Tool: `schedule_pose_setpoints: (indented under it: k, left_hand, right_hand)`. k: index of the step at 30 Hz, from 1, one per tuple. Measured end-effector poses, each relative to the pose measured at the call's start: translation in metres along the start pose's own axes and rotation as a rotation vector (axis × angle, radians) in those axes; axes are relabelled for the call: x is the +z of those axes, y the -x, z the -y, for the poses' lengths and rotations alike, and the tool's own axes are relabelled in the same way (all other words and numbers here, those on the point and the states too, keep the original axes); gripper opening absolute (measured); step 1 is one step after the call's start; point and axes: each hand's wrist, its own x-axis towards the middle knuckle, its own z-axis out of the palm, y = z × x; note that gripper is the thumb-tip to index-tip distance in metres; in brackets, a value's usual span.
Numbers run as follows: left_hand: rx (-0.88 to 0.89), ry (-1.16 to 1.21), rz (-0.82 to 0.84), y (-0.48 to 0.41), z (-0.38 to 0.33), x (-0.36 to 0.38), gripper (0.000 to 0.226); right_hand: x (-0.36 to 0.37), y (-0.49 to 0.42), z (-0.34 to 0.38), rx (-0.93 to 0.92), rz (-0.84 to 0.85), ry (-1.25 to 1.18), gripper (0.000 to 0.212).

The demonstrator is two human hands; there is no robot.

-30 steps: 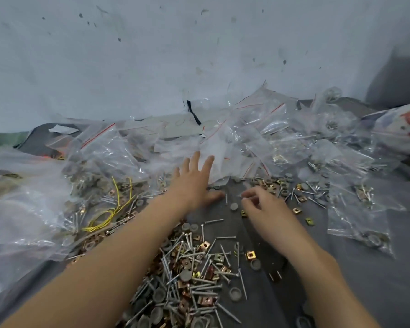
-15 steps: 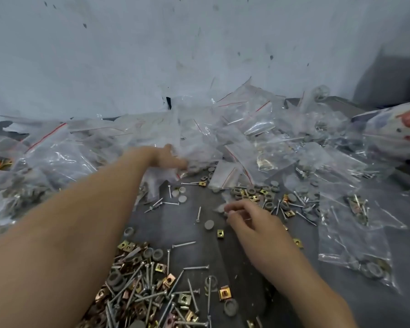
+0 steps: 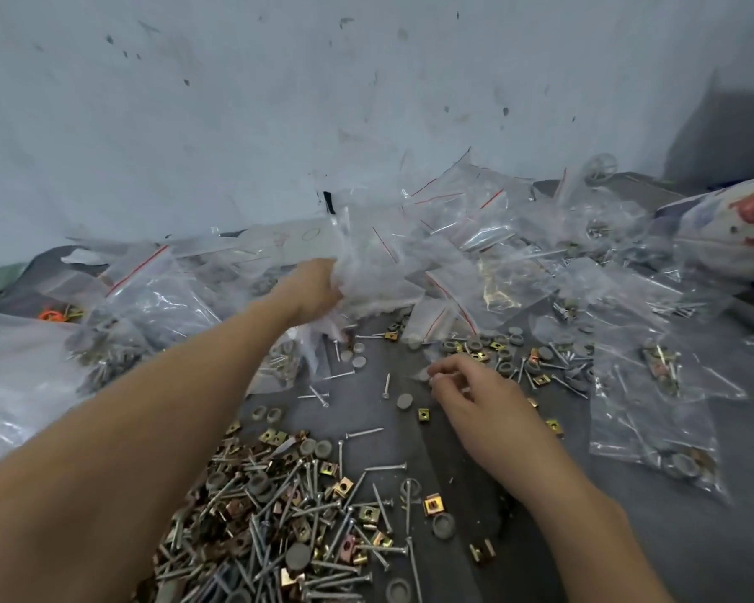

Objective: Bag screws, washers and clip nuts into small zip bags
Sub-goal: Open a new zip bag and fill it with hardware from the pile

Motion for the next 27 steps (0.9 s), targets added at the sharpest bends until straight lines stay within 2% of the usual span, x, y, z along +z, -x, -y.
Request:
schedule_pose_setpoints:
  k: [1, 3, 5, 6, 10, 11, 13, 15, 18, 20, 24, 25, 27]
  left_hand:
    - [-0.027, 0.087, -0.075, 0.004, 0.000, -0.010, 0.010]
    - [-0.062, 0.217, -0.231, 0.012, -0.003, -0.031, 0.022]
    - [-0.013, 0.291, -0.247, 0.022, -0.008, -0.047, 0.009]
    - [0.035, 0.264, -0.155, 0.028, -0.012, -0.053, 0.009]
    - [0.145, -0.119, 0.495, 0.068, -0.028, -0.048, 0.080]
    - [0.143, -0.166, 0.580, 0.076, -0.032, -0.044, 0.093]
    - [0.145, -0.160, 0.629, 0.094, -0.035, -0.035, 0.103]
    - [0.132, -0.047, 0.551, 0.107, -0.037, -0.029, 0.096]
    - [0.120, 0.069, 0.338, 0.116, -0.041, -0.019, 0.060]
    - [0.085, 0.085, 0.228, 0.112, -0.042, -0.011, 0.045]
    - [-0.010, 0.027, -0.057, 0.080, -0.029, -0.005, 0.040]
    - [-0.030, -0.021, -0.088, 0.069, -0.021, -0.004, 0.037]
    - [-0.071, -0.128, -0.028, 0.047, -0.004, -0.002, 0.037]
  right_hand:
    - [0.000, 0.001, 0.001, 0.001, -0.004, -0.001, 0.021]
    - [-0.001, 0.004, 0.002, 0.001, -0.006, 0.004, 0.020]
    - [-0.003, 0.008, 0.003, -0.001, -0.019, 0.014, 0.019]
    - [-0.004, 0.010, 0.004, -0.001, -0.029, 0.012, 0.017]
    - [-0.010, 0.015, 0.007, 0.005, -0.113, -0.021, 0.017]
    - [-0.012, 0.017, 0.008, 0.012, -0.139, -0.044, 0.022]
    - [-0.014, 0.019, 0.010, 0.031, -0.171, -0.086, 0.032]
    - [-0.015, 0.022, 0.012, 0.037, -0.183, -0.097, 0.044]
    - [-0.014, 0.025, 0.014, 0.039, -0.172, -0.062, 0.053]
    - [-0.012, 0.028, 0.015, 0.036, -0.163, -0.041, 0.052]
    - [-0.015, 0.028, 0.011, 0.032, -0.188, -0.097, 0.043]
    - [-0.016, 0.026, 0.009, 0.044, -0.198, -0.128, 0.042]
    - [-0.018, 0.020, 0.005, 0.078, -0.220, -0.197, 0.038]
